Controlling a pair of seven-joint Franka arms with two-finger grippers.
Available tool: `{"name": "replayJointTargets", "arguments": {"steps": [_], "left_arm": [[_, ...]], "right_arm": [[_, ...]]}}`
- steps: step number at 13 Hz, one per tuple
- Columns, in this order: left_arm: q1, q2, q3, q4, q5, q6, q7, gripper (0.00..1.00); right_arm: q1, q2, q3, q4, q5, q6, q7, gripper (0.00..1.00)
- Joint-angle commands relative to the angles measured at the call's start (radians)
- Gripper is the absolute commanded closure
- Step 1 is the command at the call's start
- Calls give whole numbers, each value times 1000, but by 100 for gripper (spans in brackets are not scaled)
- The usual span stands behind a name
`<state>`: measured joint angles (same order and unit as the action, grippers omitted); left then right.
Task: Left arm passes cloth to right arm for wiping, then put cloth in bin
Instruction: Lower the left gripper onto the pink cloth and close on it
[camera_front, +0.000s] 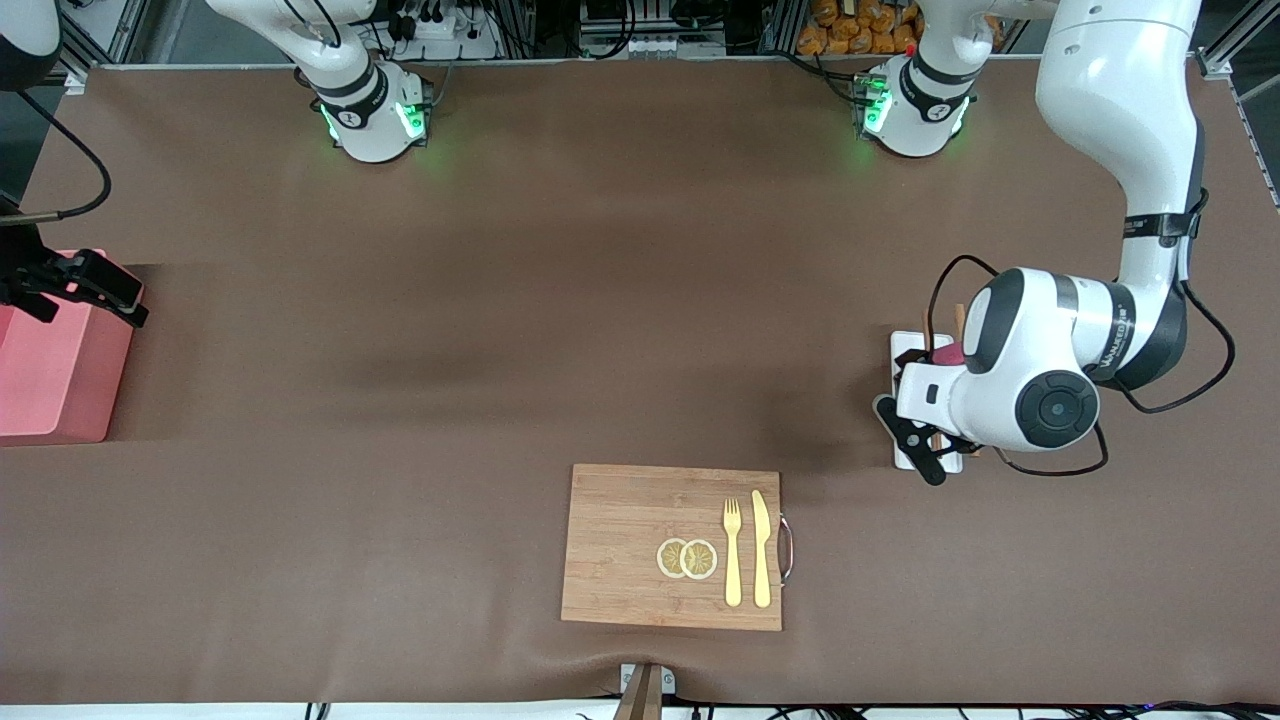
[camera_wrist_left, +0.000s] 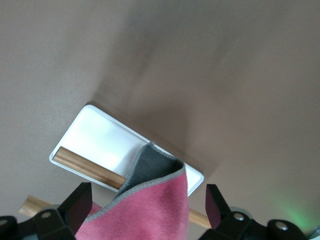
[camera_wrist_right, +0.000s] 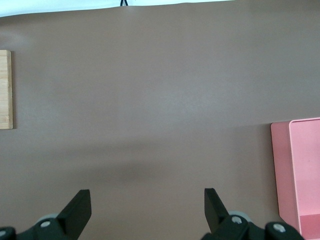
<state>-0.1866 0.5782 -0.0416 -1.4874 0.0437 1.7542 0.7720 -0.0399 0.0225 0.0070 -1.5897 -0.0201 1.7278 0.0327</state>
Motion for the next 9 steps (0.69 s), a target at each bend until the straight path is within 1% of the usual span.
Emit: {"name": "replayJointTargets", "arguments": {"steps": [1,4,7,8,9], "left_arm": [[-5,17,-3,4,59,2,13,0],[-7,40,-3,3,108,5,6,0],[-7,42,-1,-19,126,5,1,0],[-8,42,-1,-21,131,1,-20,14],[-11,42,0,-22,133,-7,-60,65]], "right_arm": [[-14,8,5,11,-7,-11,-7,0],[-12,11,5,10,-7,-11,-7,0],[-12,19,7,5,-7,-11,-5,0],[-12,19,7,5,-7,-13,-4,0],[-9,17,5,5,-7,-13,-1,0]]}}
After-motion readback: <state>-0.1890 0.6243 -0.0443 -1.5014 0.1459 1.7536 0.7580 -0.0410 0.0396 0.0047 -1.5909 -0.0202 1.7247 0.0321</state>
